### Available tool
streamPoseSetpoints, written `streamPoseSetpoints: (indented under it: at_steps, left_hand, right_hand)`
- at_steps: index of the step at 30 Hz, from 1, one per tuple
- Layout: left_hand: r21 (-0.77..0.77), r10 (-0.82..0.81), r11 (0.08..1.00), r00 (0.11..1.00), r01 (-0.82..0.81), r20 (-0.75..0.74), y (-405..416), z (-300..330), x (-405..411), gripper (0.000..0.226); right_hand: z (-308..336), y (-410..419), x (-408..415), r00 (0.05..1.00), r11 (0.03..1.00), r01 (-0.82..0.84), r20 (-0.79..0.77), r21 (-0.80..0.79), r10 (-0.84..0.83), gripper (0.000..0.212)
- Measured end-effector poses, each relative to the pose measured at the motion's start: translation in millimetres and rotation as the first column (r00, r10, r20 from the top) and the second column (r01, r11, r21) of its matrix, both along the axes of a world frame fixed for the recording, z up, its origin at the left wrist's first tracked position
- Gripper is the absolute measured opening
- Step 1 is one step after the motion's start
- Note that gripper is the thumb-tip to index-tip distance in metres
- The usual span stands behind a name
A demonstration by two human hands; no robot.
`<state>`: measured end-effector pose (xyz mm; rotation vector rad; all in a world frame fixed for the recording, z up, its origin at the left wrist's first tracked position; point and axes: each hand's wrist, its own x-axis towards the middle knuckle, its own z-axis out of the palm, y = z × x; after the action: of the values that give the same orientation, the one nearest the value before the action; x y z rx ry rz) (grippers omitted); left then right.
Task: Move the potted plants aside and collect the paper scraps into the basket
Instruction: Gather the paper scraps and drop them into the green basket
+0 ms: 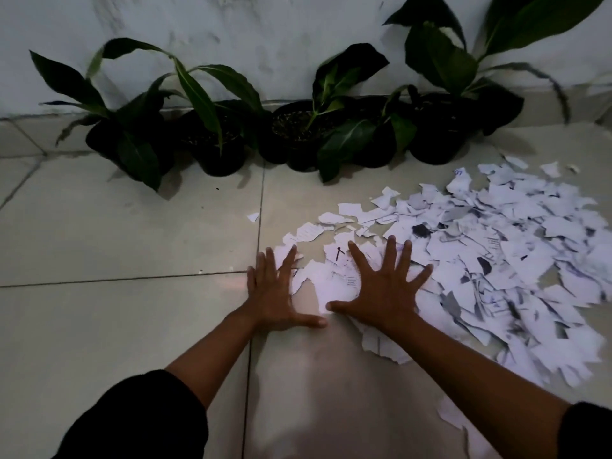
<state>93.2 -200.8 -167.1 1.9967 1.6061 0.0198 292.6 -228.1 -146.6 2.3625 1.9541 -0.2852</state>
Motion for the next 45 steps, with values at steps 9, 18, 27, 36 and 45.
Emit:
streamPoseSetpoints:
  at_steps: [9,18,27,36,45]
  left_hand:
    - [0.019,-0.265,0.964,0.964,0.265,0.004,-1.6,-4.2,90.7,0.143]
    - [0.143,-0.319,0.94,0.947,0.31,0.047,-13.2,2.3,143.4,0.11]
    - [0.151,-0.149,0.983,0.931,0.103,0.332,-14.0,12.9,162.3,0.024]
    - [0.065,-0.054,0.997,0.903,0.029,0.426,-7.7,95.9,202.6,0.008]
    - [-0.069,-0.004,0.997,0.876,0.042,0.483,-17.6,186.1,282.2,0.01]
  right_hand:
    - [2.7,-14.6,64.9,0.892,0.903,0.372,-0.188,-0.215,-0.412,0.137]
    - [-1.6,-28.9,92.0,0.965,0.984,0.131,-0.214,-0.121,-0.155,0.084]
    - [20.8,-43.6,111.4,0.933,0.975,0.056,-0.36,0.213,0.025,0.027]
    - [85.3,-53.7,171.8,0.689,0.883,0.428,-0.701,0.192,-0.182,0.034]
    - [146.1,-84.9,264.7,-0.017,0.755,0.629,-0.975,-0.183,-0.222,0.036]
